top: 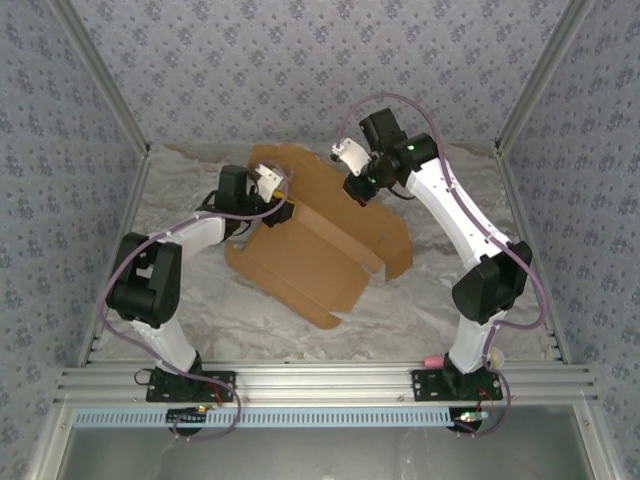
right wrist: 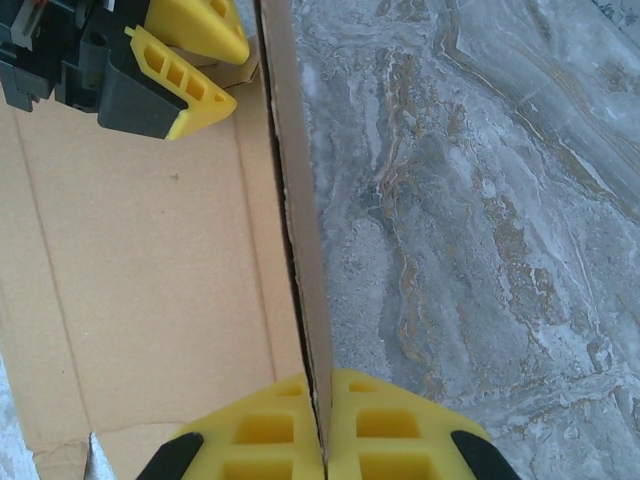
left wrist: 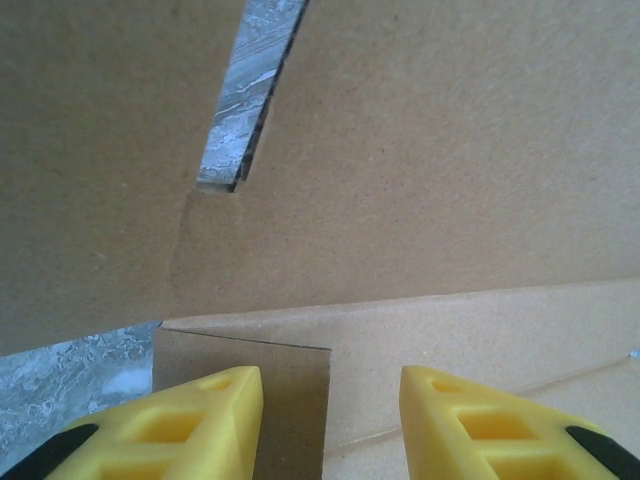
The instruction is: Fold the paper box
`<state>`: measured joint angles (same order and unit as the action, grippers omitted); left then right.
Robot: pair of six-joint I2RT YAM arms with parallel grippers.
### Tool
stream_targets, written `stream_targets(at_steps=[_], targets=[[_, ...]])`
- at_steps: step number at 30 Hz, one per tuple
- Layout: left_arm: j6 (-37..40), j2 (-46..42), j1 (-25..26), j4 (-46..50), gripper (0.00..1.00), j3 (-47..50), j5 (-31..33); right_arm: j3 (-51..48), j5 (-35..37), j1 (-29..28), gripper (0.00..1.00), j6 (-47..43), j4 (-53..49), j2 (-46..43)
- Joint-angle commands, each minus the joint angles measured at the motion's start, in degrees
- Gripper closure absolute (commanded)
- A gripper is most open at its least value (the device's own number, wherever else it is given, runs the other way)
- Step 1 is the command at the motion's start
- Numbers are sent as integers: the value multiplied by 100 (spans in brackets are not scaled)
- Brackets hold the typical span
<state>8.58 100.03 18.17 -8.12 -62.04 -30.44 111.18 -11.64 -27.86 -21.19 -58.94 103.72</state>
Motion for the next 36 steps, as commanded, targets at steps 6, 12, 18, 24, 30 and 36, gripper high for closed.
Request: stream_targets(at_steps=[6,12,18,24,30,36], targets=[[-335,-666,-54,109,54,193,31,45,636,38,100,100,295,-41],[-600,-1303,-315,-7,49,476,134,53,907,24,100,-22,286,40],[-661,-1847,-420,102,47,469,-37,88,856,-70,100,-160,330,69],[-630,-1796,-454,285,45,-70,-505,193,794,-167,100,-329,241,139],[-648,-1213,-621,694,43,-1002,-981,234,689,-237,100,-403,185,140],[-438,-713,-658,1241,41,-1821,-1262,256,689,-290,100,-439,155,148]])
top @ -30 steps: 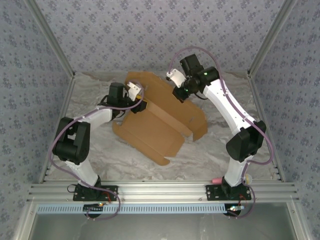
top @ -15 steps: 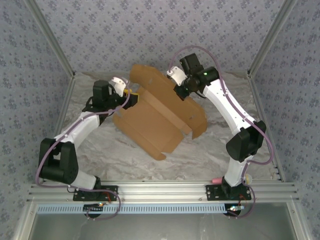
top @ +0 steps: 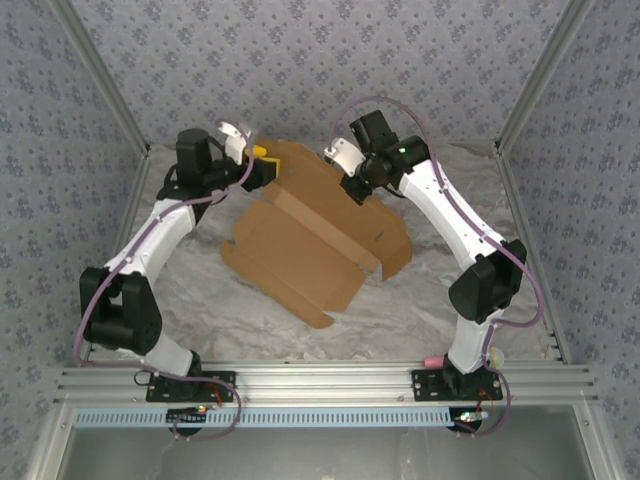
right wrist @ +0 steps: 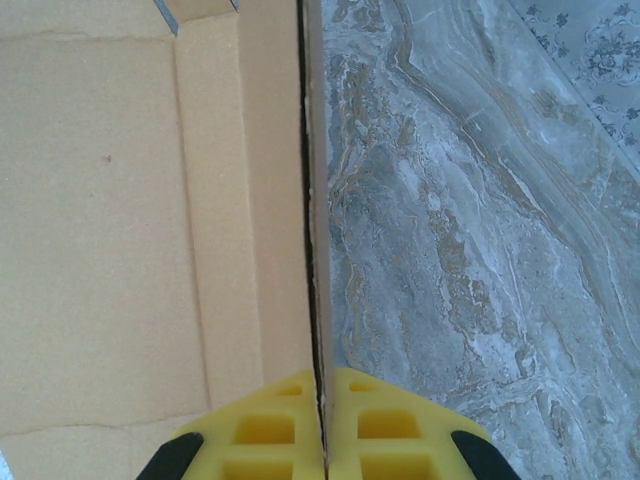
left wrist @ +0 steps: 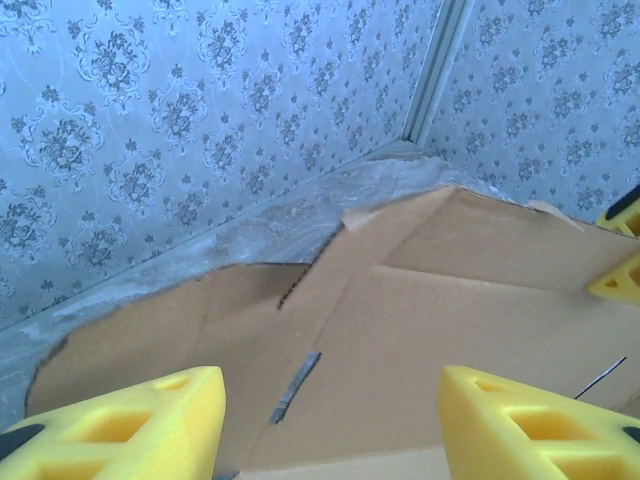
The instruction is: Fold the paper box
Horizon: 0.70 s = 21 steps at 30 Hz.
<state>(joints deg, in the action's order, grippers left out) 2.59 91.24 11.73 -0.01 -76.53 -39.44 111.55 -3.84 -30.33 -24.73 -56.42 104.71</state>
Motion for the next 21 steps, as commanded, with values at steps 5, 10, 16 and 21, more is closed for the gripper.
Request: stream_targets(at_steps=[5,10,16,21], targets=[[291,491,-12,793,41,-1005,-990,275,-102,-85,100,-82,-119,76],[358,629,-6,902,43,-1312,-1405,319,-81,-112,100,-68,-158,110],[639,550,75,1112,56,-1219,-1868,475,-129,-72,100,138,-182,135],[1000,455,278,1419,58,-1092,-1947,647,-194,-50,100,336,-172,195]])
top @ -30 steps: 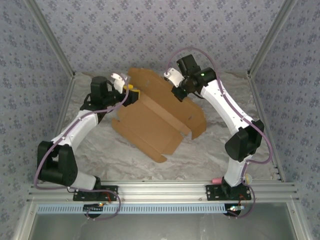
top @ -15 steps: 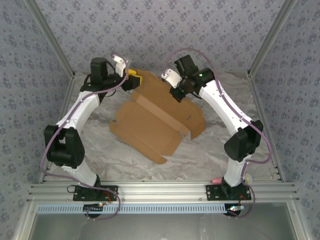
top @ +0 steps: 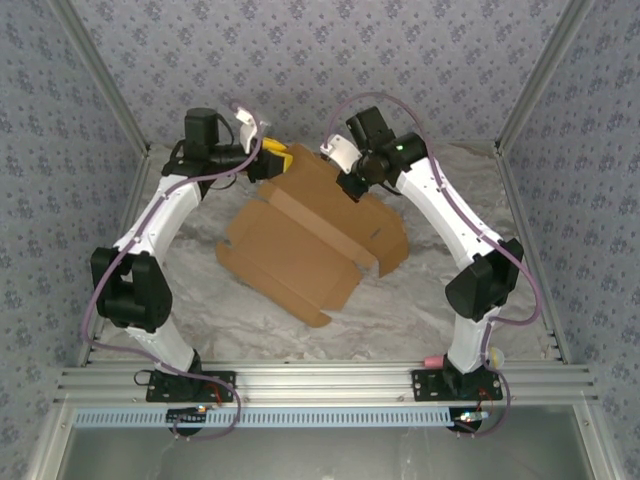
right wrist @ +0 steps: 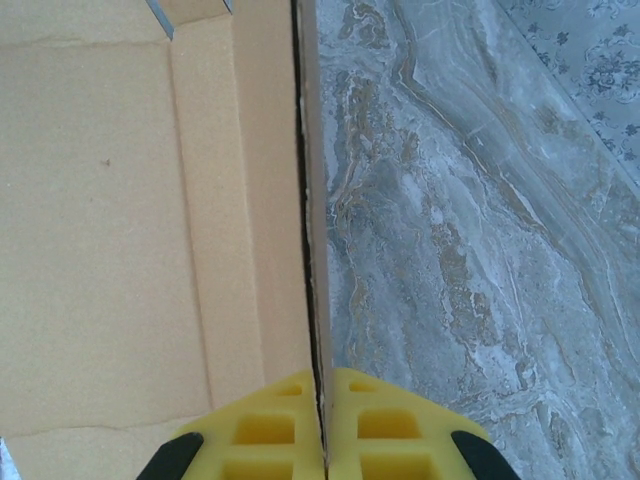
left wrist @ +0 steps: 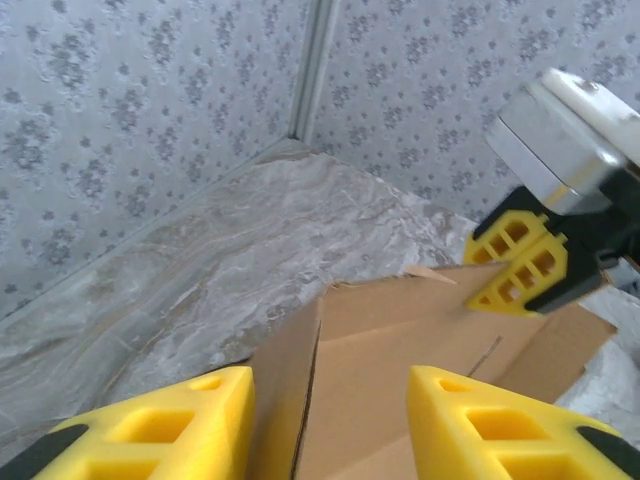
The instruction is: Fold the paper box
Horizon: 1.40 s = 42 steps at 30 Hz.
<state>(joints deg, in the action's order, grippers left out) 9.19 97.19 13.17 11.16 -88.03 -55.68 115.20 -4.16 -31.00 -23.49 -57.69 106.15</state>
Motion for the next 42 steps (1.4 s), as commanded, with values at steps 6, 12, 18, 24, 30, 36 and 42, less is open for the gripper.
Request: stream_targets(at_steps=[6,12,18,24,30,36,42], targets=[[273,-1,356,202,55,3,-131,311,-364,-93,100,281,30,121],[209,-57,366,181,52,79,151,147,-82,-85,100,189,65,57],[-684,-780,166,-742,46,1308,1047,-32,866,-150,100,-519,172,14],[-1417,-1625,-185,-948,45,2210,2233,-228,1899,-271,100,-1151,495,174],[-2072,-2220,-580,-1232,41,2922,3380,-755,2636,-422,100,-1768,1403,170],[-2618,-1888,-1137,-1214,41,2992,3735,-1600,3158,-599,100,-2620,2710,49],[-2323,-1144,-1273,-768,41,2499,4069,-2595,3504,-701,100,-3396,4135,-163]])
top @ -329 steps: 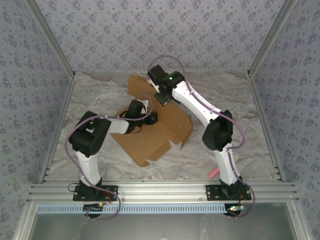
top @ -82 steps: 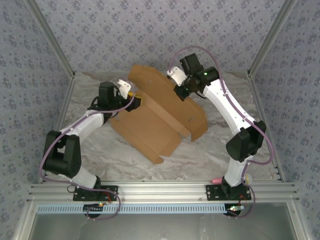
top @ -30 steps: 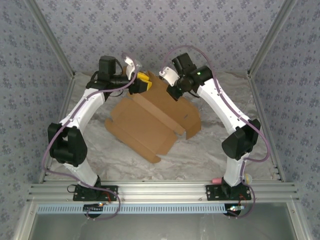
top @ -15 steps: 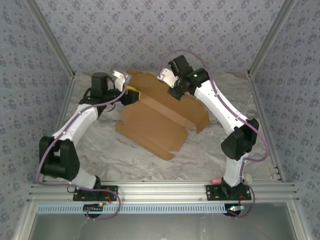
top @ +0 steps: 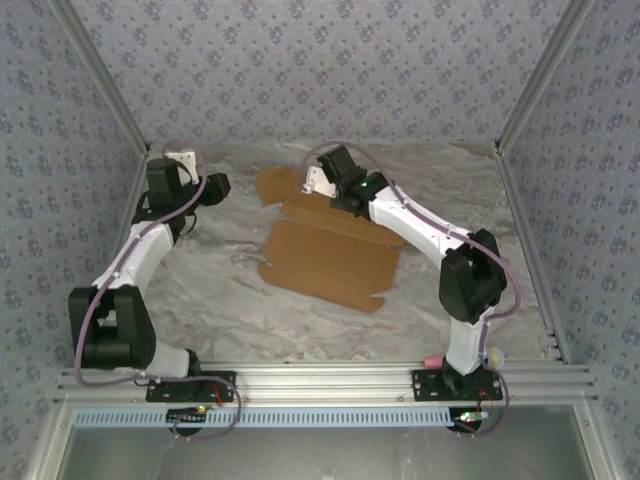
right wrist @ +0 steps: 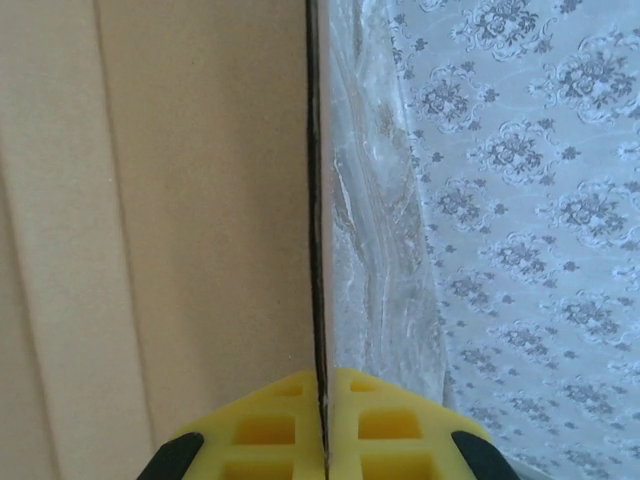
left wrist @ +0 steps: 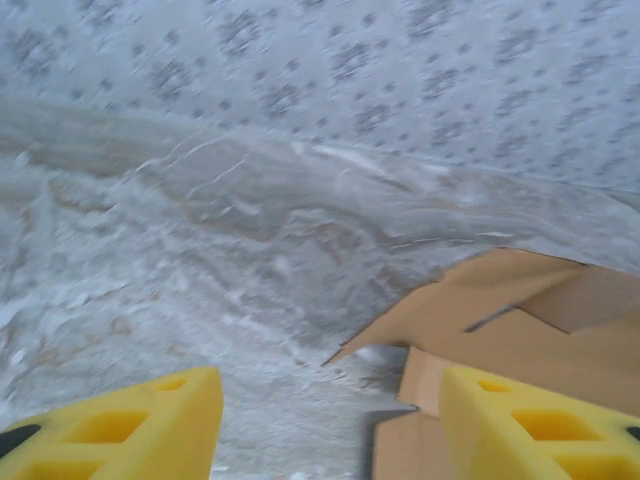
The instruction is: Fold the paper box
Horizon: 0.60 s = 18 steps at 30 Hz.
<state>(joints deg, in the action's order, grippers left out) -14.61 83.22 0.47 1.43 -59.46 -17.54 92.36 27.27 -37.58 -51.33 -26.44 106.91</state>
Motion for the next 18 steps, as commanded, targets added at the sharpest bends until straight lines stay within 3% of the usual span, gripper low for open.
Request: stream_targets(at_steps=[1,9,18], targets=[[110,419,-16,242,40,-455,254,-438,414,-56,100,-691,1225,-271],[539,1897,-115,712,40,-1585,-163,-1400,687,-138,100,-1629,2949,-355],[885,3074,-90,1276,42,-2813,-814,-2039,725,-118,100,-2115,4166,-316]])
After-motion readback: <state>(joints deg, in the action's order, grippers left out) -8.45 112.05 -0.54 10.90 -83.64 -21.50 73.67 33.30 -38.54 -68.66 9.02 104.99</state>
